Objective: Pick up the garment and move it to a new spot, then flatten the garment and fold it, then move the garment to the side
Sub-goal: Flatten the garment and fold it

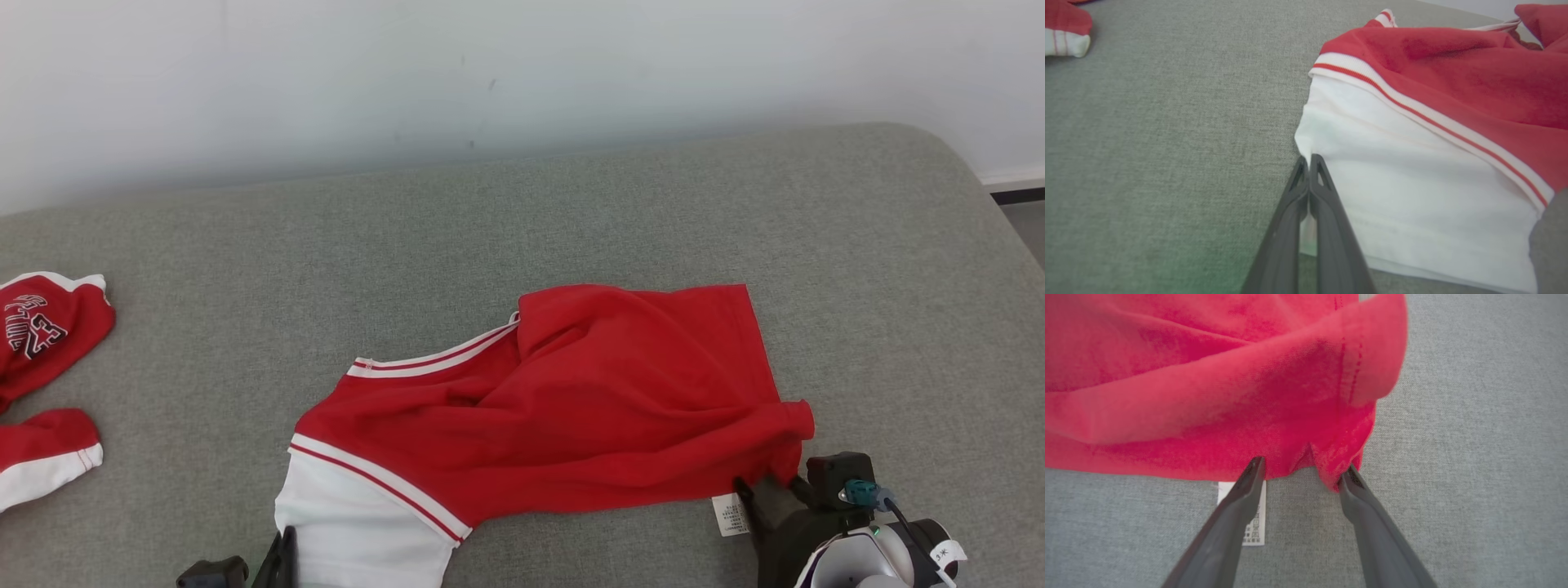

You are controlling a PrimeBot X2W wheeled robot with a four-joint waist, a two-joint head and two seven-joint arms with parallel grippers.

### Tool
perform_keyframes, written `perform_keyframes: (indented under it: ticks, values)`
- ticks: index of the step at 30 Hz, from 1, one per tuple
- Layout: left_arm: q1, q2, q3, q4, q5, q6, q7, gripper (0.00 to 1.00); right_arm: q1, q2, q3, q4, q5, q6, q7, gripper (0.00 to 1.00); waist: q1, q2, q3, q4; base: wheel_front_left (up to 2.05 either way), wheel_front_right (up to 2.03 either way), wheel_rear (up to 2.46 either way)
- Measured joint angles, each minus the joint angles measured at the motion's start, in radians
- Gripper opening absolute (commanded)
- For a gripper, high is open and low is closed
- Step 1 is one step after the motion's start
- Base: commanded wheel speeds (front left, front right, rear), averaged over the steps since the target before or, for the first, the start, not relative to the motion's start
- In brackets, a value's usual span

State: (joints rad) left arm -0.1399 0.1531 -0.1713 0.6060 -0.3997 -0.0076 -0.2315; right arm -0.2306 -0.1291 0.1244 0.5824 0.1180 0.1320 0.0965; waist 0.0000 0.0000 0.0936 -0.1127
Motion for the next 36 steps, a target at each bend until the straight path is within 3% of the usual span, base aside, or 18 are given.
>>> perform_keyframes:
  ticks: [1,2,3,5,11,16,22,27,32,36]
  values:
    - [0.001,0.001,-0.001,0.000,-0.001,0.000,0.000,0.00,0.000,-0.002,0.005,0.001,0.004,0.000,0.000,0.49,0.0000,0.0000,-0.001,-0.001,0.00,0.00,0.00]
    - [0.002,0.002,-0.001,0.000,-0.002,0.000,0.000,0.00,0.000,-0.003,0.009,0.002,0.007,0.000,0.000,0.44,0.0000,0.0001,-0.002,-0.002,0.00,0.00,0.00]
    - [0.002,0.003,-0.002,0.000,-0.004,0.000,0.000,0.00,0.000,-0.005,0.012,0.003,0.011,0.000,0.000,0.21,0.0000,0.0001,-0.004,-0.003,0.00,0.00,0.00]
    - [0.005,0.003,-0.004,-0.001,-0.006,0.000,0.000,0.00,0.000,-0.011,0.013,0.003,0.016,0.000,-0.001,0.00,0.0000,0.0000,-0.006,-0.004,0.00,0.00,0.00]
    - [0.008,0.003,0.002,-0.023,-0.018,-0.005,-0.010,0.00,-0.003,-0.030,0.010,-0.027,0.051,0.000,-0.032,0.00,0.0000,0.0000,-0.019,-0.006,0.00,0.00,0.00]
    - [0.007,-0.002,0.038,-0.090,-0.072,-0.040,-0.016,0.00,-0.004,-0.029,0.024,-0.114,0.141,0.000,-0.042,0.00,0.0000,0.0000,-0.037,-0.009,0.00,0.00,0.00]
    - [-0.053,0.033,0.065,-0.212,-0.149,-0.081,0.044,0.00,-0.046,-0.061,0.087,-0.249,0.260,0.000,0.050,0.00,-0.0001,0.0001,-0.047,-0.018,0.00,0.00,0.00]
    - [-0.168,0.094,0.045,-0.320,-0.164,-0.100,0.141,0.00,-0.157,-0.076,0.155,-0.323,0.347,0.000,0.130,0.00,-0.0002,0.0000,-0.035,-0.026,0.00,0.00,0.00]
    - [-0.298,0.140,0.028,-0.352,-0.167,-0.107,0.223,0.00,-0.298,-0.081,0.218,-0.313,0.418,0.000,0.180,0.00,-0.0001,0.0000,-0.006,-0.036,0.00,0.00,0.00]
    - [-0.446,0.128,0.052,-0.356,-0.258,-0.112,0.292,0.00,-0.466,-0.078,0.266,-0.247,0.463,0.000,0.203,0.00,0.0000,0.0001,0.042,-0.047,0.00,0.00,0.00]
